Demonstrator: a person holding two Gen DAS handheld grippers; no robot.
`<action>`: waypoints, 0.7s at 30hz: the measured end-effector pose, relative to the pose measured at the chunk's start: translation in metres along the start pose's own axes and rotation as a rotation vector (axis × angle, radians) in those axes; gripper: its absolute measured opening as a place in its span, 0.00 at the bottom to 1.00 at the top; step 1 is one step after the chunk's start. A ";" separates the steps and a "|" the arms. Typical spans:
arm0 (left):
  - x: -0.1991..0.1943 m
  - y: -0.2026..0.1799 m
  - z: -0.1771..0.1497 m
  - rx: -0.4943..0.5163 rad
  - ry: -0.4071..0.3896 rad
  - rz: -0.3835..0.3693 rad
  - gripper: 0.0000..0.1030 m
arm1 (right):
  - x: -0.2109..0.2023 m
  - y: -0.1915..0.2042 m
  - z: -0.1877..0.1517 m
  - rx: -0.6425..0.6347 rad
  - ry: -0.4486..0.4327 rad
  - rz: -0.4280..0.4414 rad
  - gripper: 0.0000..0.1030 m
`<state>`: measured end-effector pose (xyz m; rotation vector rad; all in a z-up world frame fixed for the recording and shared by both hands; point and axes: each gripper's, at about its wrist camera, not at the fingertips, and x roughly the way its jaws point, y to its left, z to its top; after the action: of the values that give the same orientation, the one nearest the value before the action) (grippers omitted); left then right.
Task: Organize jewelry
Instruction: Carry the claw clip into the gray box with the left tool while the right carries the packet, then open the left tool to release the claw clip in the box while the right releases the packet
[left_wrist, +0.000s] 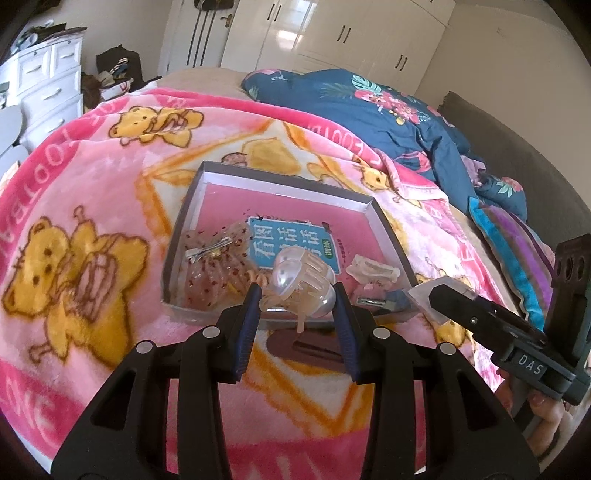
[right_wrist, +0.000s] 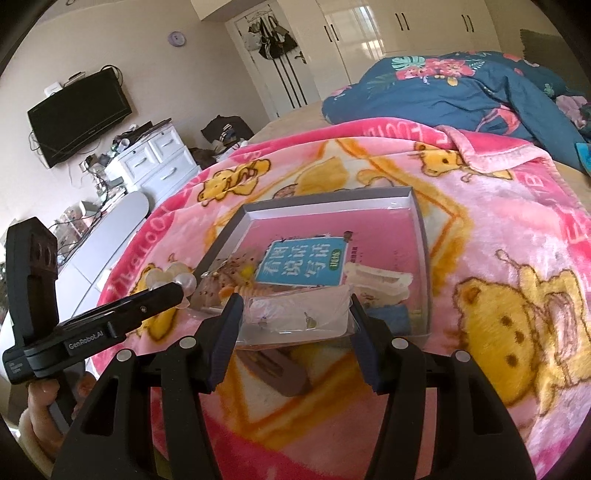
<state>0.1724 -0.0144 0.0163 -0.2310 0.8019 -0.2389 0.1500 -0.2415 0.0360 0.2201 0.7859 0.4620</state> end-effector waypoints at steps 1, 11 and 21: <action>0.001 -0.001 0.001 0.000 0.001 -0.001 0.30 | 0.001 -0.003 0.001 0.003 -0.001 -0.005 0.53; 0.028 0.000 0.007 -0.002 0.025 0.010 0.30 | 0.016 -0.021 0.009 0.017 -0.007 -0.045 0.54; 0.051 0.005 0.018 0.000 0.034 0.033 0.30 | 0.049 -0.030 0.018 0.002 0.023 -0.073 0.54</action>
<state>0.2208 -0.0224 -0.0075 -0.2140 0.8384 -0.2123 0.2023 -0.2453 0.0068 0.1877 0.8142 0.3949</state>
